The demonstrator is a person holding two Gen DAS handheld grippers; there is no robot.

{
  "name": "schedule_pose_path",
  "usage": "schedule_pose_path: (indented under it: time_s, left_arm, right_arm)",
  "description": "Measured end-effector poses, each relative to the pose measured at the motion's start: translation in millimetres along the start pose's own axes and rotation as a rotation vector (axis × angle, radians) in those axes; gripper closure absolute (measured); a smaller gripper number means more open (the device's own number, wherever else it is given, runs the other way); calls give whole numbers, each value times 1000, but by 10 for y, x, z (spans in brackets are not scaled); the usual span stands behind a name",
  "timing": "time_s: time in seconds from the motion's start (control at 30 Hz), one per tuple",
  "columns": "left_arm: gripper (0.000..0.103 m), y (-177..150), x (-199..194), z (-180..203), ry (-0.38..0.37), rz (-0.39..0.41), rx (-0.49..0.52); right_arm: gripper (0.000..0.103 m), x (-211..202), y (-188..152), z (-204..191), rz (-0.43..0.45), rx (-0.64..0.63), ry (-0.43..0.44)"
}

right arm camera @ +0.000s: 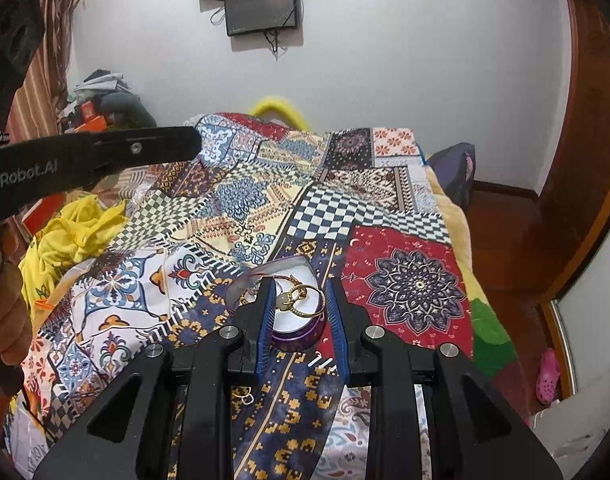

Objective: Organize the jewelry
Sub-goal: 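Lower the gold ring into the heart tin and open the right gripper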

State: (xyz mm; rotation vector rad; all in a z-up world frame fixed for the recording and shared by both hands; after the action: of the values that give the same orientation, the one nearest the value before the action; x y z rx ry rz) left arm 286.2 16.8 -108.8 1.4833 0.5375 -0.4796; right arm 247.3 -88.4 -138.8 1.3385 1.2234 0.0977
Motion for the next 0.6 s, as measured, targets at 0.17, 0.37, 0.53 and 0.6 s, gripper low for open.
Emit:
schedule_pose_path:
  time_s: [0.17,0.37,0.53,0.6]
  left_arm:
    - [103,-109,330,28,-30,-67,-7]
    - [103,-414,693,63,-30,-178,30]
    - [103,-615,801,33,-13,-222,56]
    - [103,-663,818,13,-9,-231,63]
  right_arm:
    - [80,163,-46,110,-34,23,13]
    - [80,348,-100,179,-73,39,31]
    - [80,432,-124,153,-95,31,47]
    - [80,456,-127,142,-101,25,49]
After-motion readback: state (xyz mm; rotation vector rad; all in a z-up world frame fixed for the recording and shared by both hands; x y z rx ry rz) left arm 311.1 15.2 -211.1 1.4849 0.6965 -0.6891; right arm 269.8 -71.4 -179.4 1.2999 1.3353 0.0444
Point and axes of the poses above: each gripper's, at about its wrist camera, not at the fingertips, and x roughly the way its jaws point, z to its right, y to its top, the point moved 5 cm from there along x, roughly the way its jaws point, and after that the axes turned 15 degrees about y, right-handed, at the moved point
